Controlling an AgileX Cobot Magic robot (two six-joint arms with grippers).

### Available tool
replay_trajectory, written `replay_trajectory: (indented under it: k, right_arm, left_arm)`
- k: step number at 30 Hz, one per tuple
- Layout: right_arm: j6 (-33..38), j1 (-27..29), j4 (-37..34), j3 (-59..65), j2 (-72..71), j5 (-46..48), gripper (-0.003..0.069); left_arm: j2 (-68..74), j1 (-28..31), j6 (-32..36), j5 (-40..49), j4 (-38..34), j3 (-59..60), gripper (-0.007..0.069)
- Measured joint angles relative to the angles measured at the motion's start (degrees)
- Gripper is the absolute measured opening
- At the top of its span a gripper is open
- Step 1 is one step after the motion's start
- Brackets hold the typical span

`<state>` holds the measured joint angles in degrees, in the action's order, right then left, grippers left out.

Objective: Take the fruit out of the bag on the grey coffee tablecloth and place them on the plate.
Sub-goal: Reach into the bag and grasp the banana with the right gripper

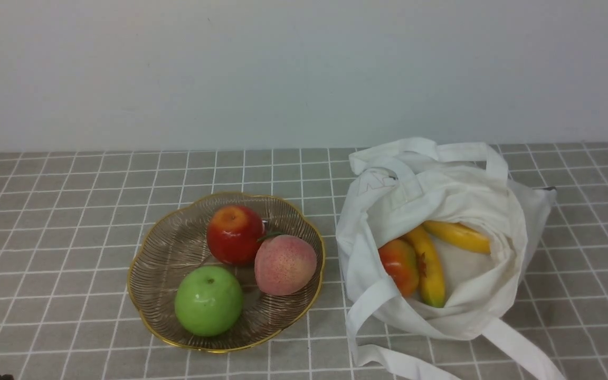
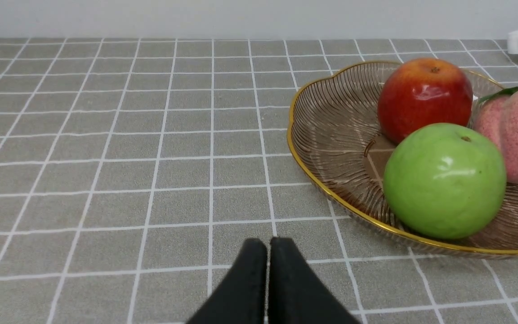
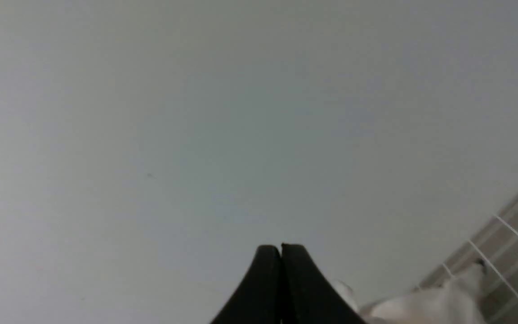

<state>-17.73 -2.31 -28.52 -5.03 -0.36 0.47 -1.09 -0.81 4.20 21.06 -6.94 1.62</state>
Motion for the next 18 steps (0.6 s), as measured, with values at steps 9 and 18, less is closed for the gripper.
replay_trajectory:
  k: [9, 18]
  right_arm:
    - [14.12, -3.06, 10.24, -26.76, 25.53, 29.19, -0.0014]
    - [34.12, -3.41, 7.88, -43.59, 59.43, 50.88, -0.0014]
  left_arm:
    - [0.00, 0.00, 0.00, 0.00, 0.00, 0.00, -0.0008]
    - [0.00, 0.00, 0.00, 0.00, 0.00, 0.00, -0.0008]
